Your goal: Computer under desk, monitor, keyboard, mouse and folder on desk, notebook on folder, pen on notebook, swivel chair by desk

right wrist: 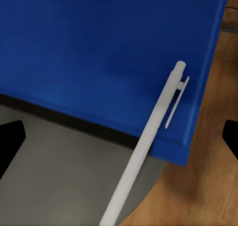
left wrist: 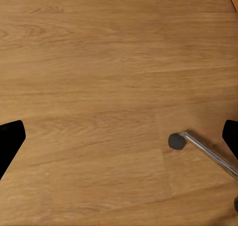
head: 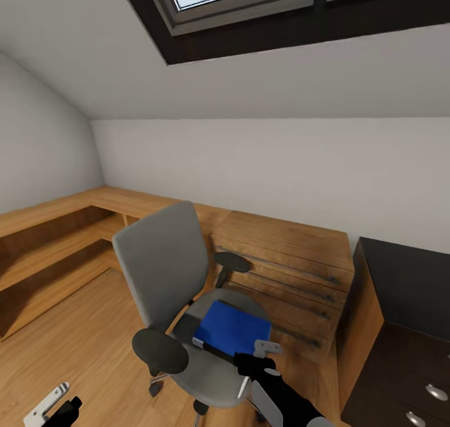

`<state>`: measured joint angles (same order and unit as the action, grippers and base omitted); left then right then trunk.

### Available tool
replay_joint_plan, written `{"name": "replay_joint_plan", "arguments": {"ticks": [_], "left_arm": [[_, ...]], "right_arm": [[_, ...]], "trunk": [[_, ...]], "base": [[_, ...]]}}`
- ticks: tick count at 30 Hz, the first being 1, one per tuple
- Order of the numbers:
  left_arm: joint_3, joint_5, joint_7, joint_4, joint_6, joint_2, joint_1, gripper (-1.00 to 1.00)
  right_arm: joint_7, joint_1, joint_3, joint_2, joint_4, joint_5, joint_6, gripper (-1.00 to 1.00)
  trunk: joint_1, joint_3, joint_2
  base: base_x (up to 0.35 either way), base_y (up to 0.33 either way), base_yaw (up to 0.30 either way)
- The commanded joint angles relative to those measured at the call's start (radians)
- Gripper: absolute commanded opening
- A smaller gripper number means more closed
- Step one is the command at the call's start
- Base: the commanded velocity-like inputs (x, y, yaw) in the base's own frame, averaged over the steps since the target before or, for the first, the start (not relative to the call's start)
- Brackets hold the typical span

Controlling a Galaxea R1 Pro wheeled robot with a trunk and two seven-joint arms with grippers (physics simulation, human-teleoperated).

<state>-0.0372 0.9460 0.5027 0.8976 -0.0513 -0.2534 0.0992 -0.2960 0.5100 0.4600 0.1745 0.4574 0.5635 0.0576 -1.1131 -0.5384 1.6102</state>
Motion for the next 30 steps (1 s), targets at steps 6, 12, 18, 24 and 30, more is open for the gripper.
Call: {"name": "replay_joint_plan", "arguments": {"ticks": [6,12,18,24,30], "left_arm": [[-0.004,0.01,0.006,0.001,-0.005,-0.001,0.001,1.0],[-0.003,0.011,0.007,0.0,-0.005,-0.001,0.001,1.0],[-0.003,0.011,0.007,0.0,-0.005,-0.001,0.001,1.0],[-0.003,0.011,0.007,0.0,-0.005,-0.001,0.001,1.0],[-0.003,0.011,0.007,0.0,-0.005,-0.001,0.001,1.0]], "right_arm": [[-0.008,0.001,0.003,0.0,0.001,0.001,0.005,1.0],[-0.011,0.001,-0.036,0.0,0.0,0.002,0.007,1.0],[-0.012,0.001,-0.103,0.0,-0.002,0.004,0.011,1.0],[-0.011,0.001,-0.107,0.0,-0.002,0.045,0.012,1.0],[-0.009,0.001,-0.107,0.0,-0.002,0.057,0.062,1.0]], "trunk": [[-0.023,-0.02,0.043],[-0.038,-0.033,0.071],[-0.038,-0.033,0.071],[-0.038,-0.033,0.071],[-0.038,-0.033,0.071]], "base": [[0.0,0.0,0.0],[0.0,0.0,0.0],[0.0,0.0,0.0],[0.0,0.0,0.0],[0.0,0.0,0.0]]}}
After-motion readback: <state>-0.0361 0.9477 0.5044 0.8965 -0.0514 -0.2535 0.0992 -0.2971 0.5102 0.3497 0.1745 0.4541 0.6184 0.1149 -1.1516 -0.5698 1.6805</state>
